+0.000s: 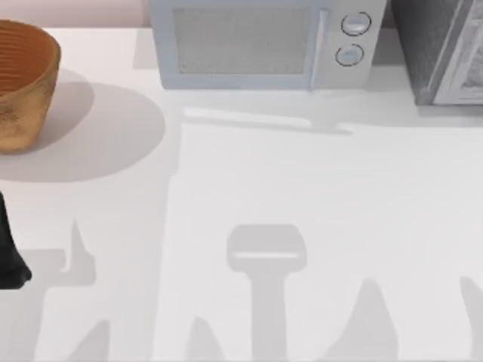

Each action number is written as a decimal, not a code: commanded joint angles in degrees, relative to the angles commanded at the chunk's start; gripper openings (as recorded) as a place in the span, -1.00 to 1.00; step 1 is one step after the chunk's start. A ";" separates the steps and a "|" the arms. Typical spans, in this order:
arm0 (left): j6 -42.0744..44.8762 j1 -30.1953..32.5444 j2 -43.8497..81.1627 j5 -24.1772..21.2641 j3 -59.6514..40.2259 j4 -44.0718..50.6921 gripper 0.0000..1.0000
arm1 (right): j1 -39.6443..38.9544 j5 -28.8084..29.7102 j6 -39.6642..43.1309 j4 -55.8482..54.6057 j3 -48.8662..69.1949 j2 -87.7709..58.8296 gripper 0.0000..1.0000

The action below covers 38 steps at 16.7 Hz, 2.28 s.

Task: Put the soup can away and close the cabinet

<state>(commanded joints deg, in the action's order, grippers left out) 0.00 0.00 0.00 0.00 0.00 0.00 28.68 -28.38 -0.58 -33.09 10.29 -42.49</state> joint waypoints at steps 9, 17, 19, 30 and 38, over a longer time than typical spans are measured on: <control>0.00 0.00 0.00 0.00 0.00 0.00 1.00 | 25.41 -25.09 -0.59 -30.80 8.88 -40.96 1.00; 0.00 0.00 0.00 0.00 0.00 0.00 1.00 | 29.80 -29.50 -0.66 -35.55 10.54 -46.25 1.00; 0.00 0.00 0.00 0.00 0.00 0.00 1.00 | 29.87 -29.57 -0.69 -34.91 11.22 -46.27 1.00; 0.00 0.00 0.00 0.00 0.00 0.00 1.00 | 32.08 -31.61 -1.01 7.78 48.33 -43.39 1.00; 0.00 0.00 0.00 0.00 0.00 0.00 1.00 | 31.51 -31.26 -0.75 47.33 81.70 -36.57 1.00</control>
<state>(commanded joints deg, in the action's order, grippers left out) 0.00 0.00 0.00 0.00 0.00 0.00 60.18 -59.64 -1.32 14.24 91.99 -79.07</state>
